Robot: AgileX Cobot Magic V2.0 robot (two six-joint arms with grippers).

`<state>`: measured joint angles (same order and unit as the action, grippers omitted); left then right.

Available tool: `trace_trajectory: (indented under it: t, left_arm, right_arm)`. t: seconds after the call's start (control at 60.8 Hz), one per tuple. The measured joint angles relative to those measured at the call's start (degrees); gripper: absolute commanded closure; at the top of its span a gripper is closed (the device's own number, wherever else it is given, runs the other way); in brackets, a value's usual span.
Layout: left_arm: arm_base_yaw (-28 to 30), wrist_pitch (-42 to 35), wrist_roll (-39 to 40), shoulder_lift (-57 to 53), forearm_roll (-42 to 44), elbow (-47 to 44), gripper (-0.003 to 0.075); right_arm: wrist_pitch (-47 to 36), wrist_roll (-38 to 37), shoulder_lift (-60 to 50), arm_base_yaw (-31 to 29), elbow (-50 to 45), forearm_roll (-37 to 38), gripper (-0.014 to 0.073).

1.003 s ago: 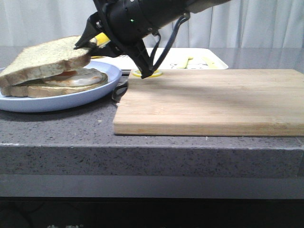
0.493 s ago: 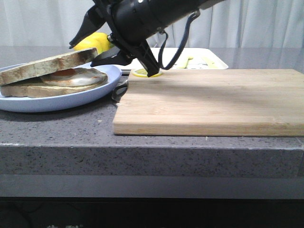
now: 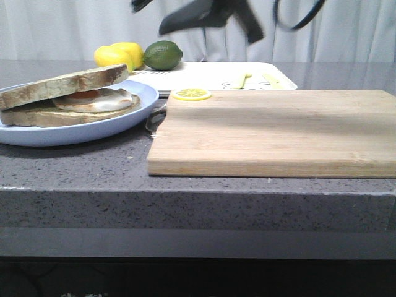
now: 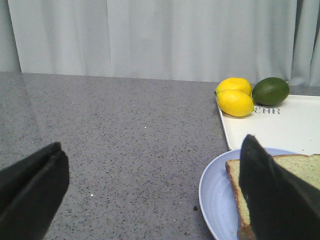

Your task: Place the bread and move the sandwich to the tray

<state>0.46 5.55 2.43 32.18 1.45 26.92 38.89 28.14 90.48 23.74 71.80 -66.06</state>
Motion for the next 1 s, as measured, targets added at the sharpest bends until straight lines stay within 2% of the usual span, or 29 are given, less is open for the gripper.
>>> trace_trajectory:
  t: [0.148, 0.247, 0.362, 0.542, 0.69, 0.805, 1.003]
  left_arm:
    - [0.0, 0.0, 0.0, 0.0, 0.0, 0.0, 0.0050]
    - [0.0, 0.0, 0.0, 0.0, 0.0, 0.0, 0.0050]
    - [0.0, 0.0, 0.0, 0.0, 0.0, 0.0, 0.0050]
    - [0.0, 0.0, 0.0, 0.0, 0.0, 0.0, 0.0050]
    - [0.0, 0.0, 0.0, 0.0, 0.0, 0.0, 0.0050]
    - [0.0, 0.0, 0.0, 0.0, 0.0, 0.0, 0.0050]
    - [0.0, 0.0, 0.0, 0.0, 0.0, 0.0, 0.0050]
  right_arm:
    - [9.2, 0.0, -5.0, -4.3, 0.0, 10.9, 0.0668]
    - [14.0, -0.9, -7.7, -7.1, 0.0, 17.9, 0.0655]
    - [16.2, -5.9, -11.1, -11.0, 0.0, 28.7, 0.0655]
    - [18.2, -22.1, -17.2, -16.6, 0.0, 52.2, 0.0655]
    - [18.6, -31.5, -22.6, -18.9, -1.5, 66.4, 0.0655]
    - [13.5, -33.5, -30.2, -18.9, -6.8, 69.0, 0.0655]
    - [0.3, -33.9, -43.9, -18.7, -21.7, 67.3, 0.0655]
